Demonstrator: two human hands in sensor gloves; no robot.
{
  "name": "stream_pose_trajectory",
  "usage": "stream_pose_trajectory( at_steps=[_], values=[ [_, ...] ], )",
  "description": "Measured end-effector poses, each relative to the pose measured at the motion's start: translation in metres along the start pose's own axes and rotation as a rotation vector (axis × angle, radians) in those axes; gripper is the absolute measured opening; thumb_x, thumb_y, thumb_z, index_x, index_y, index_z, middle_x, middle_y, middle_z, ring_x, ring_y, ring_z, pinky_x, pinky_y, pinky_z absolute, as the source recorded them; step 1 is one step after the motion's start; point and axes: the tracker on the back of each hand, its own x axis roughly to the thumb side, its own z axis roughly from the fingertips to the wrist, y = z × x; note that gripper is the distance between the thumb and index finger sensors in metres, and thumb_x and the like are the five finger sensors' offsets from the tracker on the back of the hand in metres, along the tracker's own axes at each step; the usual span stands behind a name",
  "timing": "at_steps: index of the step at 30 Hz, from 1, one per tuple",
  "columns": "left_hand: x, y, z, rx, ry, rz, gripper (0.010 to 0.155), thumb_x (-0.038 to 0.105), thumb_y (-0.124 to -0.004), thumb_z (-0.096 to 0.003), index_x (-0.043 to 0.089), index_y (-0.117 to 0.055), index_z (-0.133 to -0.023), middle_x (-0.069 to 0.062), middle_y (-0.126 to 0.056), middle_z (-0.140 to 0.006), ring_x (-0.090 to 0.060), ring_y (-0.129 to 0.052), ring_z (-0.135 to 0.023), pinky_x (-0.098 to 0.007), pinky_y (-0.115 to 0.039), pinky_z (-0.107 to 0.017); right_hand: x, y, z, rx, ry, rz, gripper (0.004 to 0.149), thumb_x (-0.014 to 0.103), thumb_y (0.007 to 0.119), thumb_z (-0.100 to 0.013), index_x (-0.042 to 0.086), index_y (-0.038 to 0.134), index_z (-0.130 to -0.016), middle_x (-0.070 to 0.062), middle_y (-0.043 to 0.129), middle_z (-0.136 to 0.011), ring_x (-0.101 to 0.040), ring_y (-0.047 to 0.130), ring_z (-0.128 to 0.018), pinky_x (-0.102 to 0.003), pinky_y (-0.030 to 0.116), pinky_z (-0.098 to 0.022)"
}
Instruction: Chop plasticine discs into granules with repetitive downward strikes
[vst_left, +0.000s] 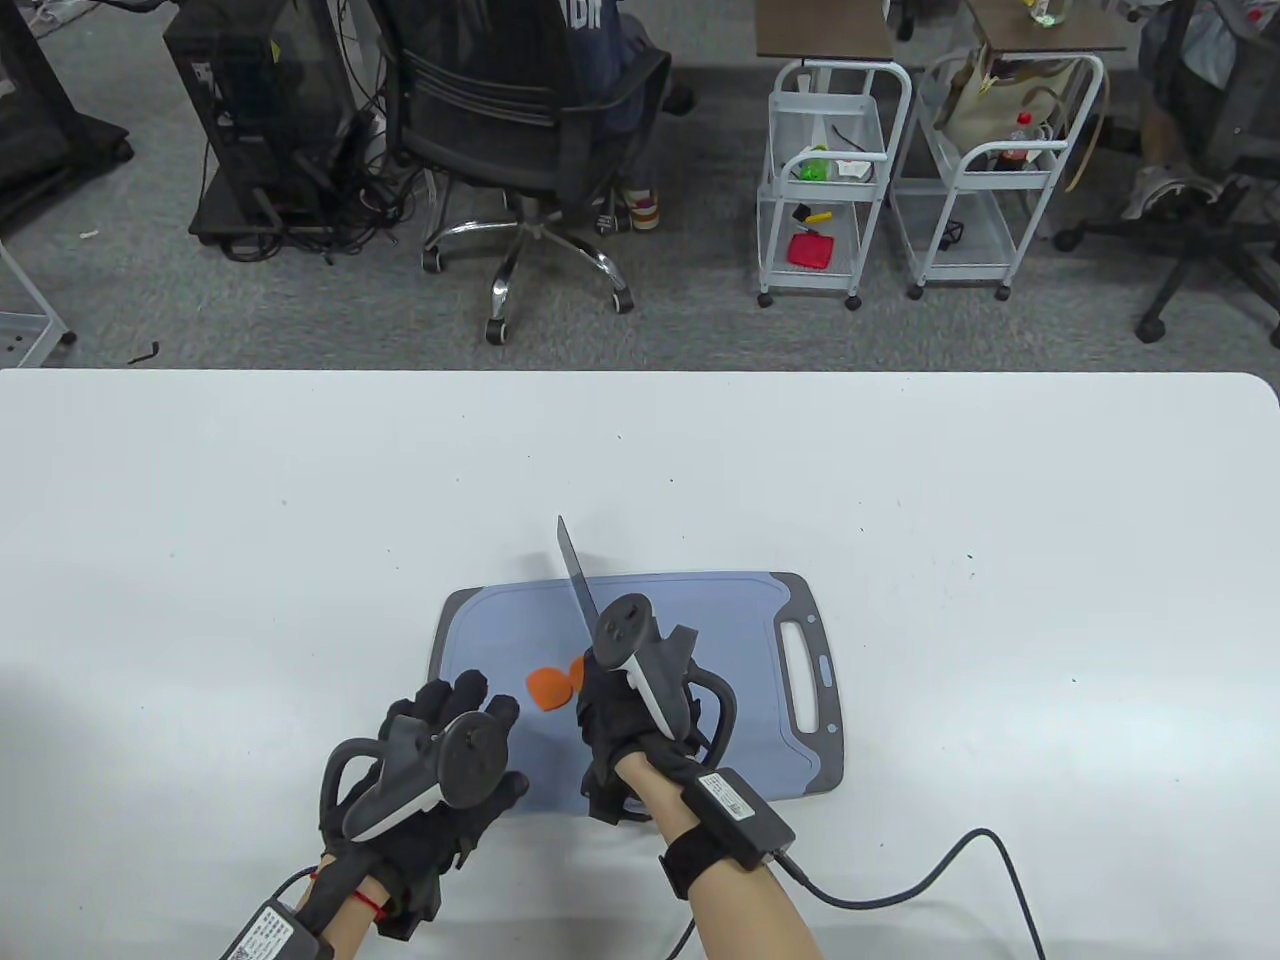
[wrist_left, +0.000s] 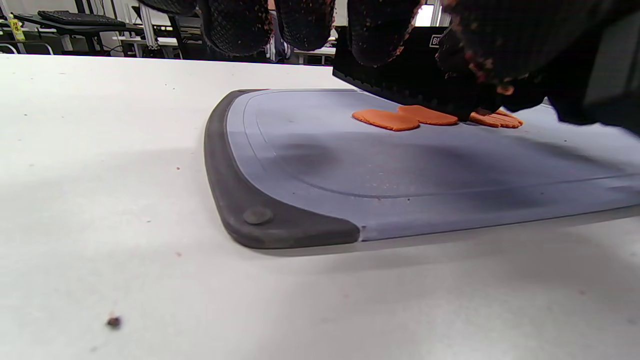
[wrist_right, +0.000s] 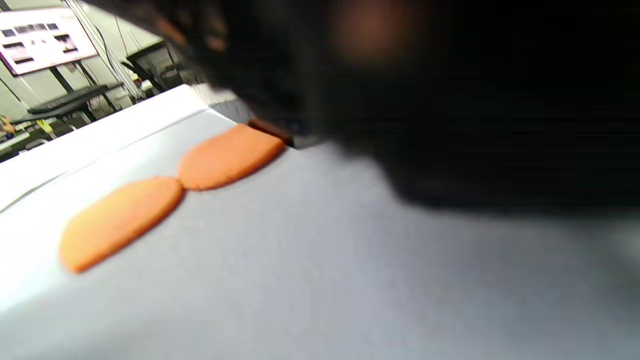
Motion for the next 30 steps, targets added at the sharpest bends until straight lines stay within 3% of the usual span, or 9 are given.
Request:
stream_pose_trajectory(
  at_steps=[3,7,11,13,17,21,24,27,30],
  values=[
    [-0.001,0.000,-0.002,-0.004,0.003,-0.001,0.078,0.063,-0.066,-0.0387,0.031,-0.058,-0.110,-0.013,-0.047,-0.125,-0.050,-0.057,-0.109,-0.067,-0.047,-0.075,0.005,-0.011,0.014,-0.030,-0.034,0.019,0.052,0.047,0.073,-0.048,0.002,0.088,-0.072,-0.003,0.101,-0.030,-0.018,0.107,0.009,-0.044,0.092,0.002],
    [-0.001,0.000,-0.002,-0.006,0.002,-0.007,0.078,0.063,-0.066,-0.0388,0.031,-0.058,-0.110,-0.013,-0.048,-0.125,-0.049,-0.058,-0.109,-0.066,-0.047,-0.075,0.004,-0.006,0.018,0.001,-0.004,0.086,0.053,0.047,0.073,-0.048,0.002,0.088,-0.071,-0.003,0.101,-0.030,-0.018,0.107,0.009,-0.044,0.092,0.001],
    [0.002,-0.001,-0.001,-0.009,0.001,-0.020,0.078,0.063,-0.066,-0.0386,0.031,-0.058,-0.110,-0.013,-0.048,-0.125,-0.049,-0.058,-0.109,-0.066,-0.047,-0.075,0.005,0.001,0.019,-0.119,-0.068,0.084,0.052,0.047,0.075,-0.047,0.002,0.087,-0.069,-0.001,0.100,-0.027,-0.017,0.106,0.012,-0.044,0.091,0.003],
    [0.001,0.000,0.000,0.000,0.004,-0.006,0.078,0.063,-0.066,-0.0388,0.031,-0.058,-0.110,-0.013,-0.048,-0.125,-0.049,-0.058,-0.109,-0.066,-0.047,-0.075,0.008,0.000,0.017,-0.124,-0.061,0.062,0.052,0.047,0.075,-0.047,0.002,0.087,-0.069,-0.001,0.100,-0.027,-0.017,0.106,0.012,-0.044,0.091,0.003],
    [0.001,0.000,0.000,0.003,-0.001,-0.007,0.078,0.063,-0.066,-0.0388,0.031,-0.058,-0.110,-0.013,-0.048,-0.125,-0.049,-0.058,-0.109,-0.066,-0.047,-0.075,0.009,-0.015,0.007,0.002,0.003,0.032,0.052,0.048,0.074,-0.047,0.003,0.089,-0.070,-0.001,0.101,-0.028,-0.018,0.107,0.010,-0.044,0.091,0.002],
    [0.000,0.001,-0.001,-0.001,0.000,-0.010,0.078,0.063,-0.066,-0.0388,0.031,-0.058,-0.110,-0.013,-0.047,-0.125,-0.049,-0.057,-0.109,-0.066,-0.047,-0.075,0.010,-0.027,0.024,-0.019,-0.044,0.028,0.052,0.047,0.074,-0.048,0.002,0.088,-0.072,-0.003,0.102,-0.030,-0.019,0.107,0.009,-0.044,0.091,0.001],
    [0.001,0.000,-0.001,-0.006,-0.001,-0.014,0.078,0.063,-0.066,-0.0387,0.031,-0.058,-0.110,-0.013,-0.048,-0.125,-0.049,-0.058,-0.109,-0.066,-0.047,-0.075,0.006,-0.016,0.028,0.006,-0.019,0.098,0.052,0.047,0.073,-0.048,0.003,0.088,-0.072,-0.003,0.101,-0.030,-0.018,0.107,0.009,-0.044,0.091,0.001],
    [0.003,-0.001,-0.001,-0.009,-0.002,-0.025,0.078,0.063,-0.066,-0.0387,0.031,-0.058,-0.110,-0.013,-0.048,-0.125,-0.049,-0.058,-0.109,-0.066,-0.047,-0.075,0.003,-0.002,0.030,-0.103,-0.060,0.101,0.052,0.047,0.074,-0.047,0.002,0.087,-0.069,-0.001,0.100,-0.028,-0.018,0.107,0.012,-0.044,0.092,0.003],
    [0.003,0.000,0.000,-0.006,-0.002,-0.010,0.078,0.063,-0.066,-0.0388,0.031,-0.058,-0.110,-0.013,-0.048,-0.125,-0.049,-0.058,-0.109,-0.066,-0.047,-0.075,0.007,-0.002,0.023,-0.118,-0.054,0.075,0.052,0.048,0.075,-0.047,0.002,0.088,-0.069,-0.001,0.100,-0.027,-0.017,0.106,0.012,-0.044,0.091,0.003]
  ],
)
